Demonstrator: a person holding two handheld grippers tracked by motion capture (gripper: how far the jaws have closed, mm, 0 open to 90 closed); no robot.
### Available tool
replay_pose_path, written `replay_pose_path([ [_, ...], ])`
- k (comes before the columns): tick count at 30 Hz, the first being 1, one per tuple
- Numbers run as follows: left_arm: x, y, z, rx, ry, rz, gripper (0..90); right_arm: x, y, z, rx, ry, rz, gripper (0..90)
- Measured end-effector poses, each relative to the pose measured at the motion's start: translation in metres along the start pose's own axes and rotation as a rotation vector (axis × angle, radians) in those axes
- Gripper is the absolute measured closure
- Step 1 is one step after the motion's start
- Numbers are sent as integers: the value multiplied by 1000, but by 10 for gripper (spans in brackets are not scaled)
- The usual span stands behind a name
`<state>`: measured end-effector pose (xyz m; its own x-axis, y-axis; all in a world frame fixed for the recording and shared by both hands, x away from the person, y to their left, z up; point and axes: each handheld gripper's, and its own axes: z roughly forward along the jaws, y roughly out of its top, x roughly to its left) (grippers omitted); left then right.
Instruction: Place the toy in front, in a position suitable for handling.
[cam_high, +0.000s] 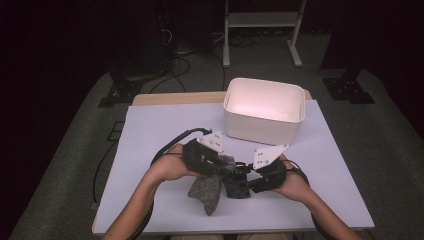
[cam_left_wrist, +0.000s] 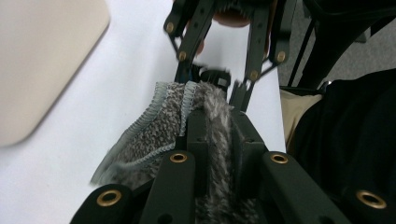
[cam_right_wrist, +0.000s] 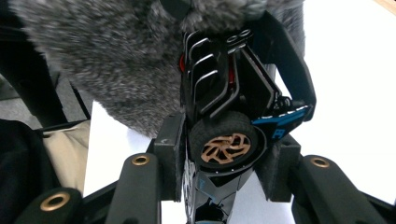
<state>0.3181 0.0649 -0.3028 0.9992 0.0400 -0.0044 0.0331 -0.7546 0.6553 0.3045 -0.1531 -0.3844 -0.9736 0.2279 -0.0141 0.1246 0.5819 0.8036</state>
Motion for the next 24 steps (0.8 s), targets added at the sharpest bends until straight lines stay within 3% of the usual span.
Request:
replay_pose_path([
  [4, -3, 14, 6, 30, -9, 45, 804, 4, 1, 3, -6, -1, -6, 569],
  [10, -6, 29, 19, 37, -44, 64, 802, 7, -1, 1, -24, -5, -15, 569],
  [13, -6, 32, 19, 33, -39, 63, 797, 7, -4, -3, -23, -19, -12, 572],
  [18, -2, 24, 12, 14, -26, 49, 796, 2, -10, -9, -36, -10, 27, 572],
  [24, 10, -6, 7, 4, -6, -38, 796, 0, -11, -11, -26, -10, 34, 571],
])
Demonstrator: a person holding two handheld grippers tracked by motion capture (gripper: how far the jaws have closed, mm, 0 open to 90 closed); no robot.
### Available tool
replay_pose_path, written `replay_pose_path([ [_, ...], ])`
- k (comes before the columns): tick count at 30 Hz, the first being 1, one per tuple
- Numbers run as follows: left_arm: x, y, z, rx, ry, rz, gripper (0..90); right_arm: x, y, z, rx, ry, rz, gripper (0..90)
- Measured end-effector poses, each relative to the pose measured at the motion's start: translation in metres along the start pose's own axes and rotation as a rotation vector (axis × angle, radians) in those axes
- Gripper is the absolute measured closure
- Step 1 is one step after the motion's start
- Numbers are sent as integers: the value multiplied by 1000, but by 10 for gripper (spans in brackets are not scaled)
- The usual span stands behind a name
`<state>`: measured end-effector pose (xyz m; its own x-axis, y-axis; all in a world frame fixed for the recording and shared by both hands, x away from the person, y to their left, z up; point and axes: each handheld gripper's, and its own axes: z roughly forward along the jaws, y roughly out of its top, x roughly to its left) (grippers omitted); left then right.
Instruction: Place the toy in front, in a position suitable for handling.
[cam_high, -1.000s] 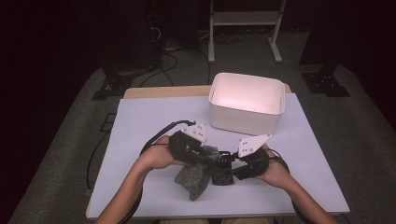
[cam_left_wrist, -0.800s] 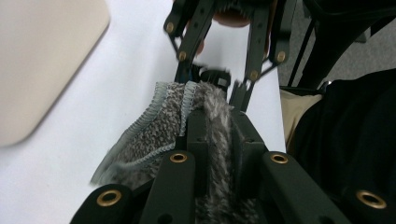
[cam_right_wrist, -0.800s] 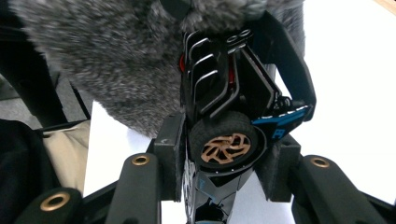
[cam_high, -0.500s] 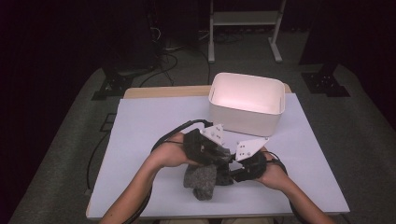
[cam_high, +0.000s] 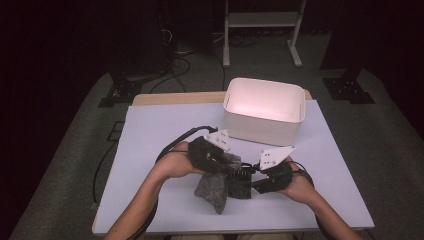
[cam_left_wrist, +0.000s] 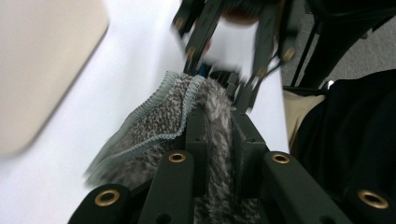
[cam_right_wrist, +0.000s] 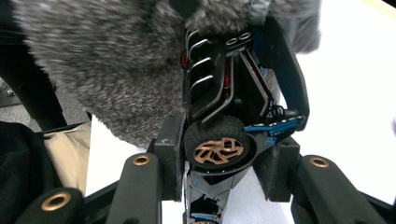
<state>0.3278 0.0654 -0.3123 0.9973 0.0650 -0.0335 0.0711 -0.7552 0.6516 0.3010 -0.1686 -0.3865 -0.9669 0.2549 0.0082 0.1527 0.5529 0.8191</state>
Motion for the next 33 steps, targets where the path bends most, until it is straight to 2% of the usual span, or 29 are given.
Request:
replay_pose_path([
  [2, 2, -9, 0, -36, -14, -27, 796, 0, 0, 0, 1, -2, 8, 571],
  [5, 3, -14, -3, -69, -18, -46, 797, 0, 3, 4, 1, 2, 9, 571],
  [9, 3, -15, -11, -53, -3, -40, 798, 1, 14, 15, 18, 0, -28, 570],
  [13, 3, -17, -21, -61, 9, -39, 799, 0, 24, 25, 1, -2, -42, 571],
  [17, 2, -17, -23, -40, 28, -37, 797, 0, 27, 31, -7, 7, -40, 570],
  [21, 2, -21, -21, -60, 14, -40, 796, -2, 26, 27, 5, 12, -48, 569],
  [26, 1, -18, -12, -79, -11, -36, 791, -1, 22, 17, 47, 2, -47, 566],
  [30, 0, -13, -5, -81, -28, -20, 791, -3, 21, 11, 77, 7, -34, 533],
  [33, 0, -10, 0, -68, -37, -14, 791, -4, 25, 6, 76, 3, -41, 504],
])
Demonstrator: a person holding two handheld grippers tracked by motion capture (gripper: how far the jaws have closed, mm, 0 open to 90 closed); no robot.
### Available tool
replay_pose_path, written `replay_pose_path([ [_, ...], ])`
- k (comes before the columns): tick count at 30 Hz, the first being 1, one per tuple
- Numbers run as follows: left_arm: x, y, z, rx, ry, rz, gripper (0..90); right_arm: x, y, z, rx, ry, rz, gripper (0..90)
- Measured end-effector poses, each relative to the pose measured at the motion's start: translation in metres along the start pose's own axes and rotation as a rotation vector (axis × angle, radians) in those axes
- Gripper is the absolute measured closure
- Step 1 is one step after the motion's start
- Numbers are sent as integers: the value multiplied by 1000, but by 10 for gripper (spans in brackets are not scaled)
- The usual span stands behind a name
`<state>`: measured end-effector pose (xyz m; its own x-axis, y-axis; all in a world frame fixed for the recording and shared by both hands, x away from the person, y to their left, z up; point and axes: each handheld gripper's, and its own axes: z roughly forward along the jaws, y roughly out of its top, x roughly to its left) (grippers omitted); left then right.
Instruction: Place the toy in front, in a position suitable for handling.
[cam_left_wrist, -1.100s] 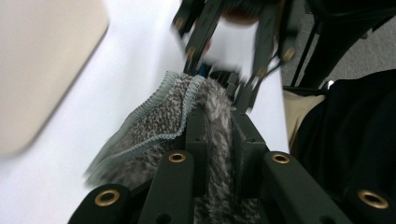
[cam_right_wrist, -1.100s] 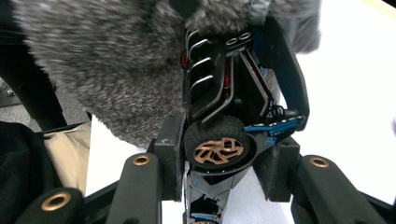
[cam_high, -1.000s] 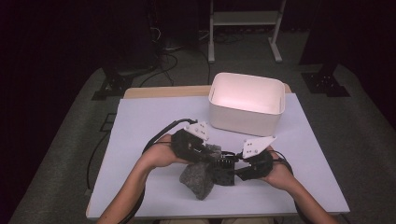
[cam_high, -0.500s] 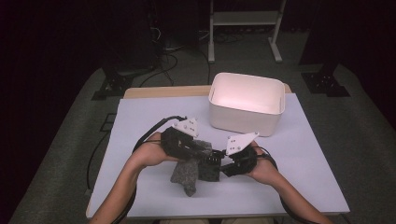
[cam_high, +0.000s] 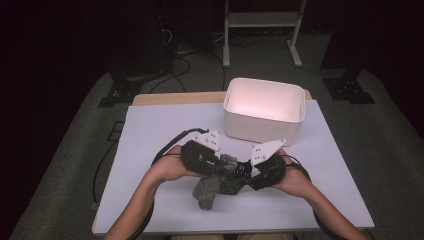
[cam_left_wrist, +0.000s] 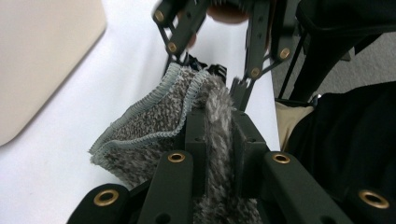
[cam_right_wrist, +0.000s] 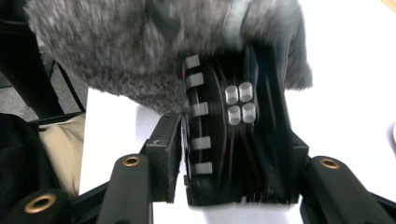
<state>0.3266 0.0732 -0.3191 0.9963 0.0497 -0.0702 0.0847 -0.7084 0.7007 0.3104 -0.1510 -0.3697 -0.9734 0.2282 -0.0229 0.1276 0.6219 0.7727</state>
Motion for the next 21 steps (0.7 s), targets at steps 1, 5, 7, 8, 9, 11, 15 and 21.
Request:
replay_pose_path([
  [1, 0, 0, 1, -2, -3, 1, 791, 0, 2, -2, 1, -3, -5, 503],
  [5, 0, 0, 1, -4, -8, 2, 792, 3, 7, -6, 40, -6, -38, 561],
  [7, 0, -3, 3, -2, -9, -10, 791, 3, 7, -8, 50, 5, -41, 566],
  [8, 0, -5, 4, -2, -9, -15, 791, 4, 6, -9, 57, 5, -43, 567],
  [9, 1, -7, 5, 0, -7, -20, 791, 4, 5, -10, 55, 5, -44, 568],
  [11, 3, -13, 10, 22, -10, -25, 791, 3, 1, -12, 51, 10, -41, 570],
  [15, 6, -22, 25, 54, -26, -50, 791, 3, -3, -16, 58, 9, -27, 570],
  [21, 8, -28, 39, 97, -25, -63, 791, 2, -15, -22, 55, 9, -13, 569],
])
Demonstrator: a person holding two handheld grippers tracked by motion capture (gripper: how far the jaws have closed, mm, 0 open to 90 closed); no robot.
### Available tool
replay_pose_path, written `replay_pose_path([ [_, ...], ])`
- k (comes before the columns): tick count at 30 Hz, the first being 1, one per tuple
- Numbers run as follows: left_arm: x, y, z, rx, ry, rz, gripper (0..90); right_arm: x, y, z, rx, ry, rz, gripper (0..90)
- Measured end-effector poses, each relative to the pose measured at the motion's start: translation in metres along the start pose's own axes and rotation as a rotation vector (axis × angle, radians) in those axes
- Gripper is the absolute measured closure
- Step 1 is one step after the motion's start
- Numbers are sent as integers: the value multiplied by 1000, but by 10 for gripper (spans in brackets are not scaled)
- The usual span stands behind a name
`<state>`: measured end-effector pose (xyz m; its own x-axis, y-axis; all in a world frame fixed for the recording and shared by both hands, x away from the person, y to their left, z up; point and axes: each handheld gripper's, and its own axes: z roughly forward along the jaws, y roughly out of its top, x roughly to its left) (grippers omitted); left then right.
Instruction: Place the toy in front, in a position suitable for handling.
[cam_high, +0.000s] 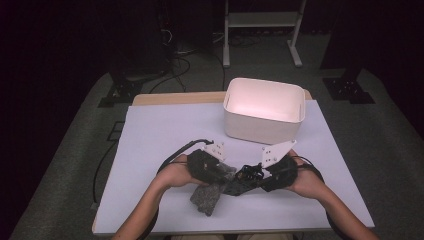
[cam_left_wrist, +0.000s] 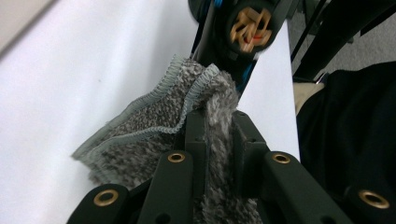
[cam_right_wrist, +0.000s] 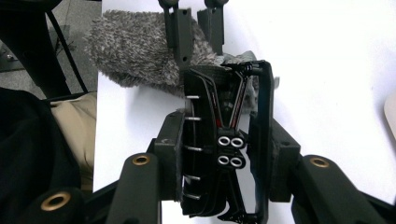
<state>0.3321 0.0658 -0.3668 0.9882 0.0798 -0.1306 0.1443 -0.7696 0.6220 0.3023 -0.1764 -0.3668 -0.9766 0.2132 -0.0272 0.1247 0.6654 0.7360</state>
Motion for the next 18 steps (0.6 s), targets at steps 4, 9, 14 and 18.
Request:
replay_pose_path([
  [4, 0, 1, 5, 18, 3, 5, 788, 0, -10, -4, -5, -5, 22, 569],
  [9, -2, 8, 10, 44, 18, 12, 789, -1, -23, -7, -14, -8, 49, 566],
  [14, -2, 13, 14, 56, 22, 22, 790, -2, -33, -9, 9, -10, 59, 551],
  [18, -4, 16, 16, 58, 17, 34, 789, -3, -40, -10, 32, -1, 63, 559],
])
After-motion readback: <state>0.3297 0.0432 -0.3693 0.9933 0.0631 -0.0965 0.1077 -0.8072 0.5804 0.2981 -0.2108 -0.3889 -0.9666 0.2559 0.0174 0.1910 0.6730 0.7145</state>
